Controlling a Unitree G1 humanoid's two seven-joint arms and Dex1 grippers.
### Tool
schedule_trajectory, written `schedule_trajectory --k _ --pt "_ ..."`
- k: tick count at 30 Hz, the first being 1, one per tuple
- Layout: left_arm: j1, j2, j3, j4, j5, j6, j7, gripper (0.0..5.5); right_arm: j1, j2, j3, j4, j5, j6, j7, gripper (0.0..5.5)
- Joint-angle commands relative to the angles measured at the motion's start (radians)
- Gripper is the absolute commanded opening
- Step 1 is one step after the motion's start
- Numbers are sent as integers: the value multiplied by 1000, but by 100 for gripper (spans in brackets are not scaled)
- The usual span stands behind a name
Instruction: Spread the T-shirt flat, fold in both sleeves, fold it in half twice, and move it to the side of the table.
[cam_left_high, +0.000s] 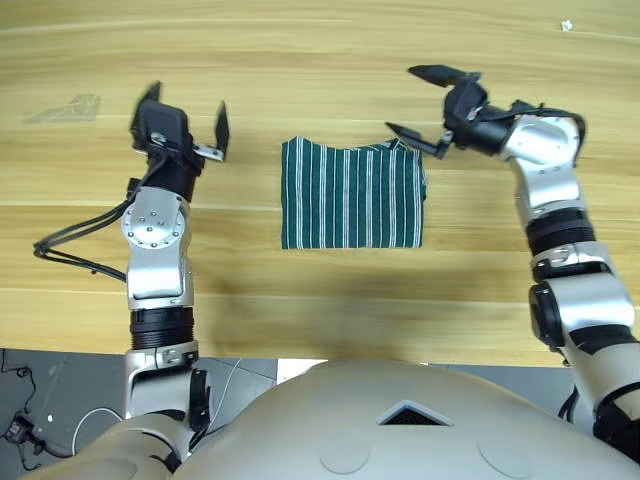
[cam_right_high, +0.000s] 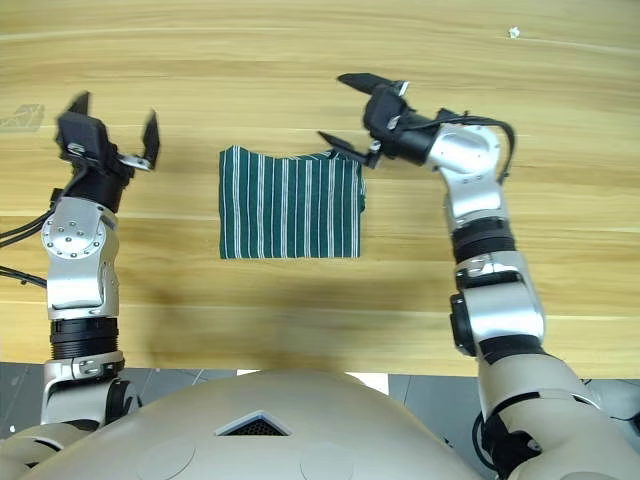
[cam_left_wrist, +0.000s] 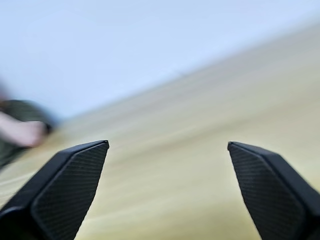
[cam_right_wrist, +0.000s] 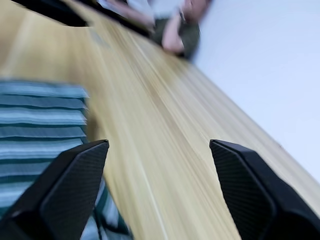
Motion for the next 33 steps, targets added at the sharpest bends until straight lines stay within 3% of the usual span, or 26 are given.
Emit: schedule_trajectory --k 1,8,13,18,24,29,33 --pt "1 -79 -5 -11 40 -37 102 441 -17 54 130 95 -215 -108 -134 374" --pt "21 -149 -65 -3 44 -65 105 441 -168 157 374 410 -588 -54 -517 374" --pt "41 -159 -91 -9 55 -71 99 441 -232 101 379 540 -620 42 -696 374" --pt "79 -165 -76 -63 32 -53 102 441 -190 -80 256 587 -520 114 -714 374" --pt "151 -181 -96 -131 54 -40 110 441 24 -307 -53 619 -247 240 -726 374" --pt "188 -197 -121 -155 60 -30 106 441 176 -331 -261 611 -61 311 -803 374" --pt "197 -201 -133 -154 68 -33 106 441 231 -330 -324 587 -18 282 -859 374"
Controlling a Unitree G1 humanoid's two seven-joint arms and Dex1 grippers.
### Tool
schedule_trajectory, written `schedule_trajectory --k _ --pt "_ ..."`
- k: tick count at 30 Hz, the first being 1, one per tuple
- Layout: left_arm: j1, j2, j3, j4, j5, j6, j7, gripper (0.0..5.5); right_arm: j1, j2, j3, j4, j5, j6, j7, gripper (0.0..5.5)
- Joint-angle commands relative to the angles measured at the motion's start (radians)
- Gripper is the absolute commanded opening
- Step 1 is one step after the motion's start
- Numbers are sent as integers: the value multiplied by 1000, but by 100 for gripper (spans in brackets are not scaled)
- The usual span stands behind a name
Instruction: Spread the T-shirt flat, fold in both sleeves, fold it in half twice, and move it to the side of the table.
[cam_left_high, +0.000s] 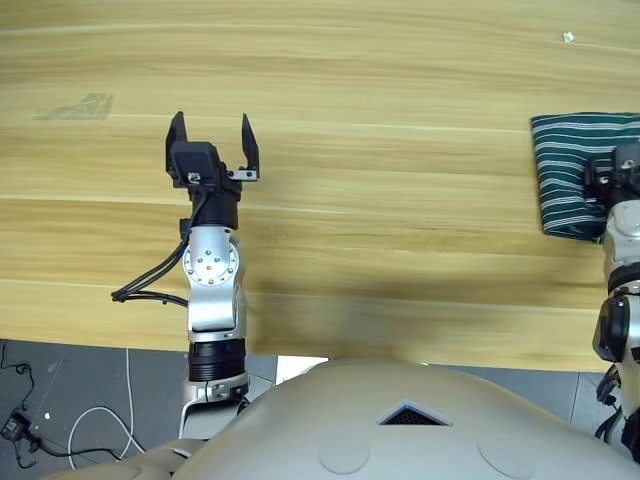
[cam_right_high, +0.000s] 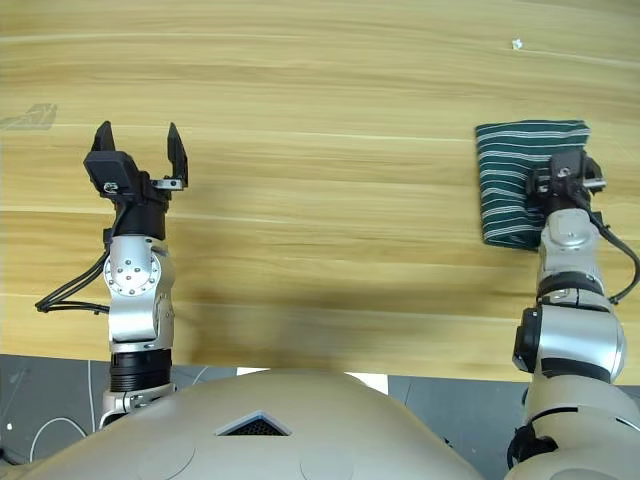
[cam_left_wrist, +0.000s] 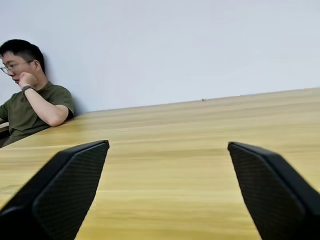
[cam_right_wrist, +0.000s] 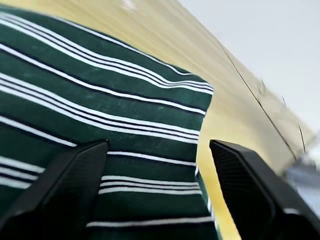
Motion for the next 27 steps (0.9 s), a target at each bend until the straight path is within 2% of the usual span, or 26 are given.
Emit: schedule_trajectory --k 1,6,9,11,13,16,18,20,23,27 --pt "9 -5 -10 -5 13 12 -1 441 99 21 -25 13 1 23 -33 374" --pt "-3 -5 -14 -4 19 4 -3 441 2 -70 5 -109 -108 -212 -217 374" --pt "-19 -3 -13 -46 20 3 -4 441 -25 -75 -32 -353 -131 -366 -302 374" --pt "-41 -10 -18 -83 23 -5 2 441 10 4 -37 -592 -110 -424 -316 374" --pt "-68 -24 -32 -88 31 -18 10 441 47 126 10 -762 -49 -429 -279 374" --pt "-104 -40 -70 -26 56 -44 11 441 129 353 150 -847 77 -408 -152 374" --pt "-104 -45 -94 2 78 -81 12 441 184 455 193 -867 157 -409 -79 374" --pt "-89 -37 -112 19 120 -144 26 441 223 498 196 -868 187 -432 -31 374" --pt "-69 -10 -107 63 232 -240 97 441 261 498 184 -841 144 -466 11 374" --pt "-82 -25 -101 90 213 -263 109 441 271 526 154 -856 196 -456 55 374"
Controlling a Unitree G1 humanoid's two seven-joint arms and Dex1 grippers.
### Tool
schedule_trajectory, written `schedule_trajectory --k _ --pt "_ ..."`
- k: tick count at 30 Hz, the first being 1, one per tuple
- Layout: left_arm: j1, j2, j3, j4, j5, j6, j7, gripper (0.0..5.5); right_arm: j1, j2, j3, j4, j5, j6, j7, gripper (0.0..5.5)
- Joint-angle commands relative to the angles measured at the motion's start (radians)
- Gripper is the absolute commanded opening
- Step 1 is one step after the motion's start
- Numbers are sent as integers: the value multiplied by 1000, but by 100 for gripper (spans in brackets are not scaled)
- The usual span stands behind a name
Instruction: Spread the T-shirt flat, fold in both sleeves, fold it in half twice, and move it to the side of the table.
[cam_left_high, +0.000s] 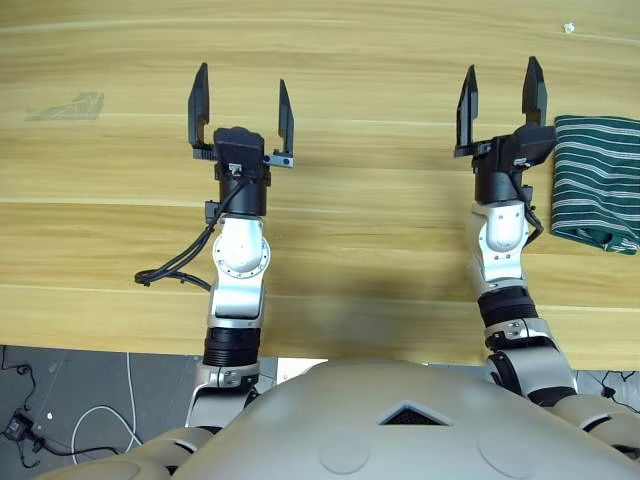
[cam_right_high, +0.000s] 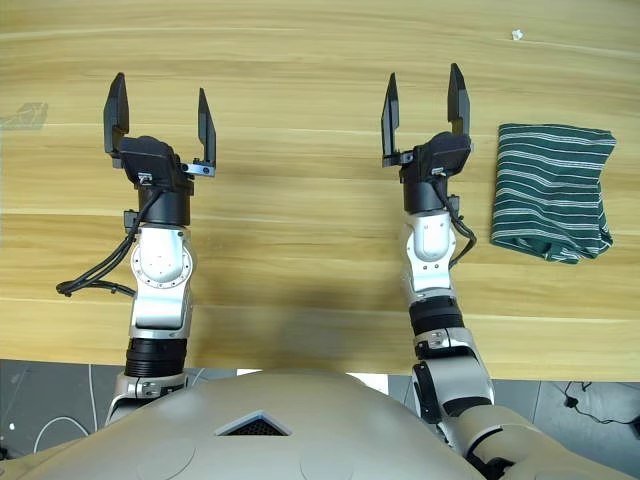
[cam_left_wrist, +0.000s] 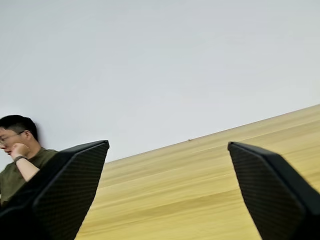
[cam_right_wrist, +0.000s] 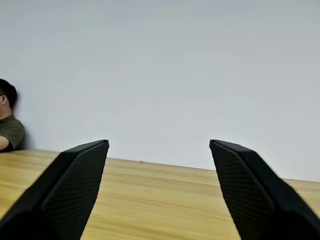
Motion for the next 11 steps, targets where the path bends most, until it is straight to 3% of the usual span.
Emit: schedule_trajectory --k 1,11 --pt "-4 -18 7 26 -23 -12 10 441 3 27 -34 -10 55 2 52 374" --pt "-17 -41 4 41 -34 -4 9 441 4 35 -106 -10 72 -1 112 374"
